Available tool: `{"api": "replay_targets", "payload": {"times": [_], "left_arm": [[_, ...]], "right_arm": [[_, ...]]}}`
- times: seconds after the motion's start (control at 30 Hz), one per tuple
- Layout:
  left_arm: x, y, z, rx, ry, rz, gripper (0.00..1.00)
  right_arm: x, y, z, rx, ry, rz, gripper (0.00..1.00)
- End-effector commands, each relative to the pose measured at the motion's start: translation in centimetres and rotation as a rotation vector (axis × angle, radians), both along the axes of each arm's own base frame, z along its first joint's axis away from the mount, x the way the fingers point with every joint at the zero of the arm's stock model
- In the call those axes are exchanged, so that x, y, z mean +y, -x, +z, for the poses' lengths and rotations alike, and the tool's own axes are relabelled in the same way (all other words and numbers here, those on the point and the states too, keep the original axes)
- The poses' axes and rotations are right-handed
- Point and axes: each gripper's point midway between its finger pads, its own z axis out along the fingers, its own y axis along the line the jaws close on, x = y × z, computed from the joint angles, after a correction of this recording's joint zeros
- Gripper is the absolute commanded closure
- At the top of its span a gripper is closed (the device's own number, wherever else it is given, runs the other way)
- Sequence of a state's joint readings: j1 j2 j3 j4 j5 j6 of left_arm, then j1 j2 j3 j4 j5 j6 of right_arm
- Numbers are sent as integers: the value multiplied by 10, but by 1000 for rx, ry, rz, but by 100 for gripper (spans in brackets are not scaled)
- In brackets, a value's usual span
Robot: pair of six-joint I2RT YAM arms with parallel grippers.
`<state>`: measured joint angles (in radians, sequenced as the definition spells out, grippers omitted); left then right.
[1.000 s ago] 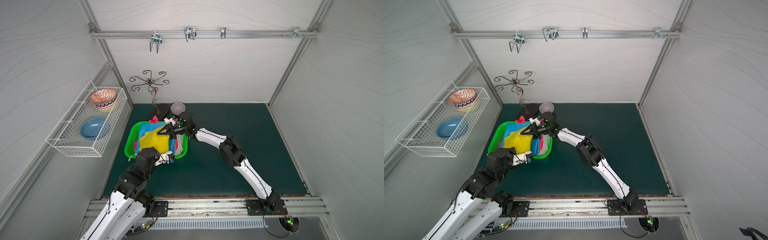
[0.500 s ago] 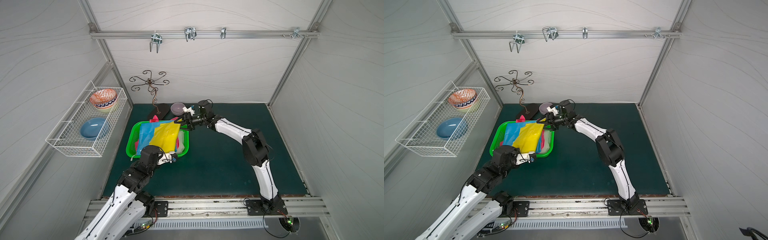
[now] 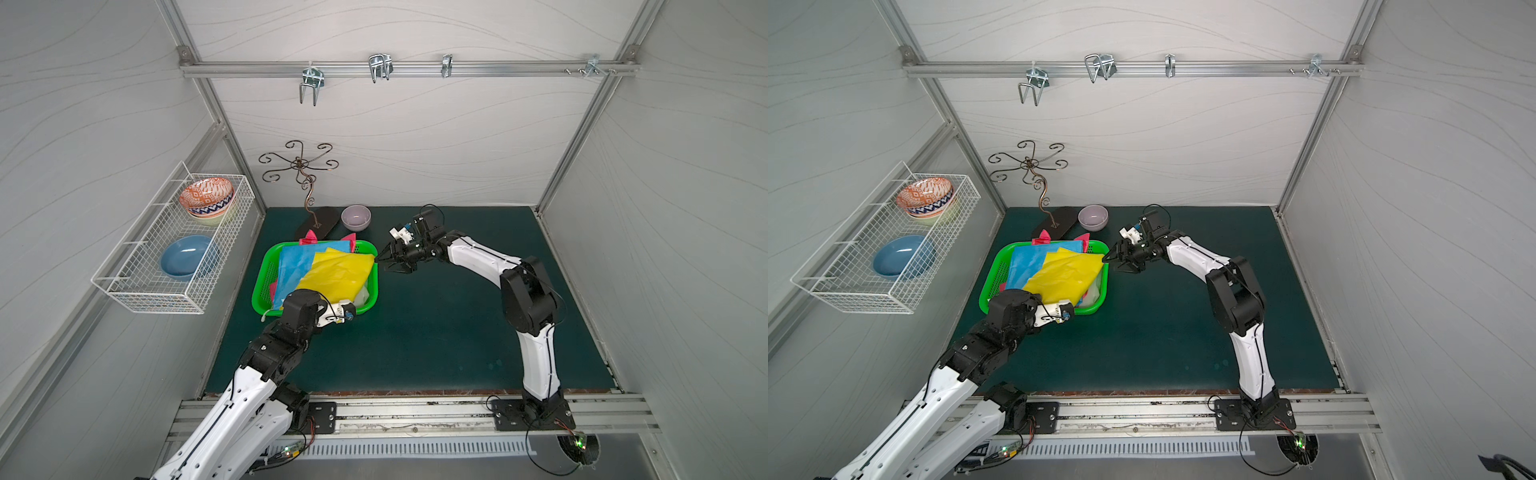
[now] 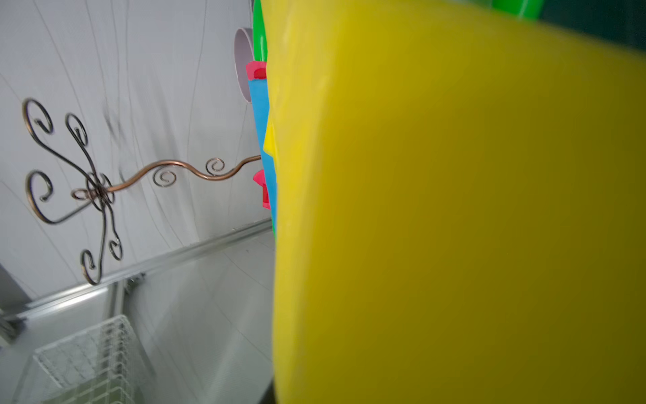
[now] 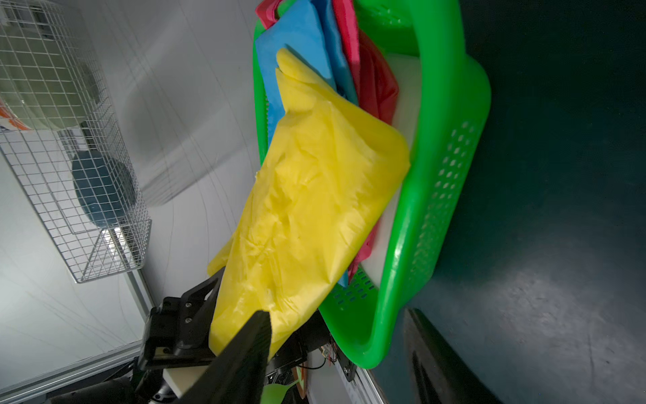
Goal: Put the folded raincoat in the basket
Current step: Place the raincoat in the basket.
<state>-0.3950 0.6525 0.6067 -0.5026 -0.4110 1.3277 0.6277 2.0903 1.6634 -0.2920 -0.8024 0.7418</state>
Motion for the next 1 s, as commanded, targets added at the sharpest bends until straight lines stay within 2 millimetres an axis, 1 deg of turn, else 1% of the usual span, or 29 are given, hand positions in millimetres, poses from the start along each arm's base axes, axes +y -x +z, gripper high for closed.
{"api": "replay_targets", "payload": {"times": [0.0,0.1,0.13,0.23,0.33,0.4,0.47,0.5,0.53,0.57,0.6,0.67,0.7,0.73,0.77,0.83,0.9,0.93,0.97], "left_arm": [[5,-18,41,-154,141,90,80],[16,-25,55,-197,215,165,80],[20,-29,57,-209,235,196,83],[31,-36,52,-201,230,250,85],[53,-47,53,-241,220,354,83],[68,-54,62,-296,276,432,75],[90,-57,70,-353,373,560,74],[99,-58,72,-374,404,610,69],[112,-59,75,-409,438,671,58],[123,-61,77,-446,469,725,51],[131,-62,77,-472,495,763,47],[148,-66,74,-510,541,838,37],[154,-68,70,-518,541,871,27],[161,-69,68,-537,530,906,24],[164,-70,66,-552,528,930,23],[165,-67,67,-584,561,942,23],[166,-61,70,-630,609,937,18],[168,-57,71,-646,633,945,2],[169,-55,70,-642,650,947,0]], "right_arm": [[-9,6,25,-116,22,22,36],[-8,8,32,-166,3,36,36],[-7,11,36,-191,-9,46,36],[-5,19,46,-282,-31,85,36],[-1,29,53,-450,-29,135,35],[0,35,53,-581,-13,180,35],[2,41,55,-687,9,221,34],[4,43,54,-724,16,240,34],[4,43,53,-767,34,249,34],[4,42,53,-801,53,247,33],[3,39,52,-818,69,237,33],[0,33,53,-825,93,207,33],[-1,31,53,-825,100,201,33],[-2,29,53,-825,100,195,33],[-4,28,54,-826,104,189,33],[-6,24,53,-832,112,180,33],[-7,18,51,-836,133,160,32],[-7,14,50,-822,147,149,32],[-6,11,49,-798,155,146,32]]}}
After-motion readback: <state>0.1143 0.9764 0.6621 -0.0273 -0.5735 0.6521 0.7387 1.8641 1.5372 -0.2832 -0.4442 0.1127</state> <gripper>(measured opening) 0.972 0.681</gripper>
